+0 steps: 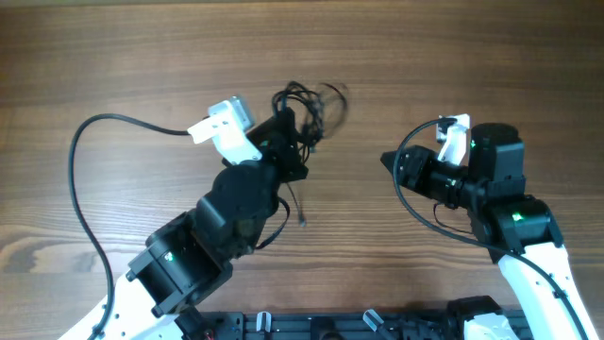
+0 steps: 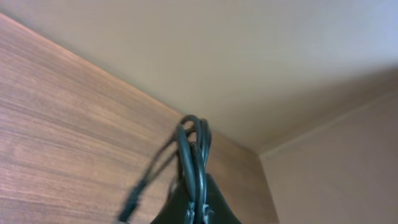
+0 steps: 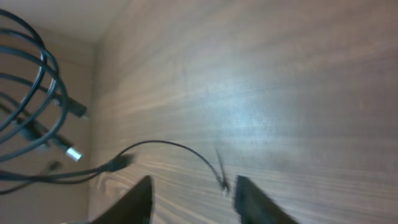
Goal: Untangle cables
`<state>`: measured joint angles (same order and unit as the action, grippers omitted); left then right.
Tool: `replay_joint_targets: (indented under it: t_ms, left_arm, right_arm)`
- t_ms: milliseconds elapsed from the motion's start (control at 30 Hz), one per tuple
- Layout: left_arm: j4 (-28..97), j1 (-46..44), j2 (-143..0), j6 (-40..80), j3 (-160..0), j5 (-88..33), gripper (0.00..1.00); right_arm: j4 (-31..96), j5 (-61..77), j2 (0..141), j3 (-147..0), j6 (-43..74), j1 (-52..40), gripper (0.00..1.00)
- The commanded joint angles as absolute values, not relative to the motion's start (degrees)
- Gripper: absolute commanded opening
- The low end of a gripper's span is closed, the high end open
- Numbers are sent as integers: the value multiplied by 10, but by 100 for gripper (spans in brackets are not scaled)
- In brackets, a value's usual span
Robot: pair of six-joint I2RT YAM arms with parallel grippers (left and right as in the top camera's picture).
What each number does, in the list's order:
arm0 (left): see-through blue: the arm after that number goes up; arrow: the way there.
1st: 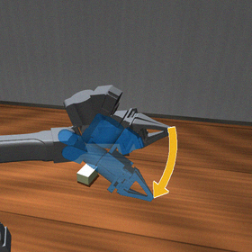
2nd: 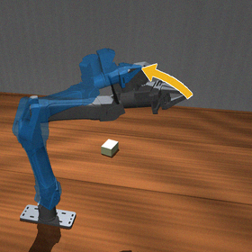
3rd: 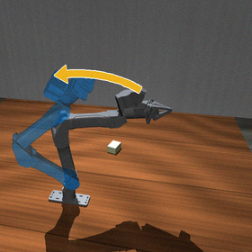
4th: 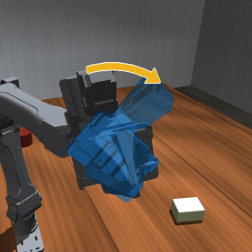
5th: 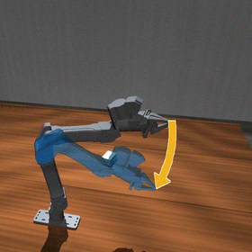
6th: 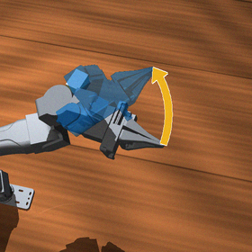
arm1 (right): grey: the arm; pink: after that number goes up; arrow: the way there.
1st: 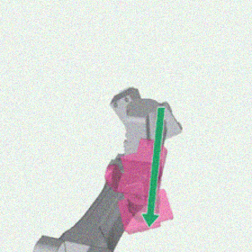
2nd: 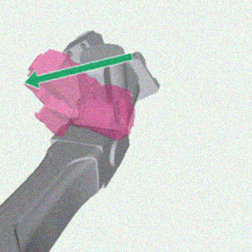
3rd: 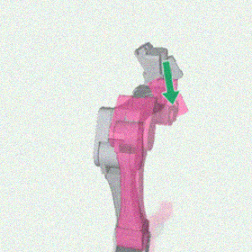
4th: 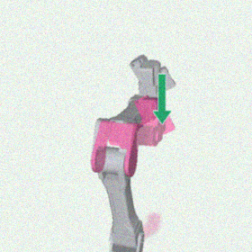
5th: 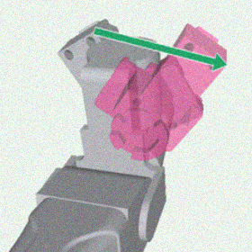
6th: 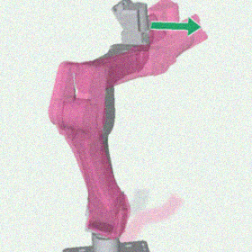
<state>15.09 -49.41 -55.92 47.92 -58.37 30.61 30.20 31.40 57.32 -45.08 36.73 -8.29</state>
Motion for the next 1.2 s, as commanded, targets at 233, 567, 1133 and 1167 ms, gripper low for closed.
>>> replay_joint_targets:
  t_ms: [233,567,1133,1167]
  left_arm:
    - [153,-492,-551,452,-596,323,4]
    - [150,-492,-559,455,-596,201,4]
    - [145,-493,-562,454,-596,67,4]
    - [142,-493,-564,454,-596,54,4]
  right_arm:
    - [171,410,540,-446,39,-82,61]
    - [102,412,546,-446,-212,-82,91]
    - [41,413,561,-446,-391,-82,97]
    - [40,413,561,-446,-391,-82,97]
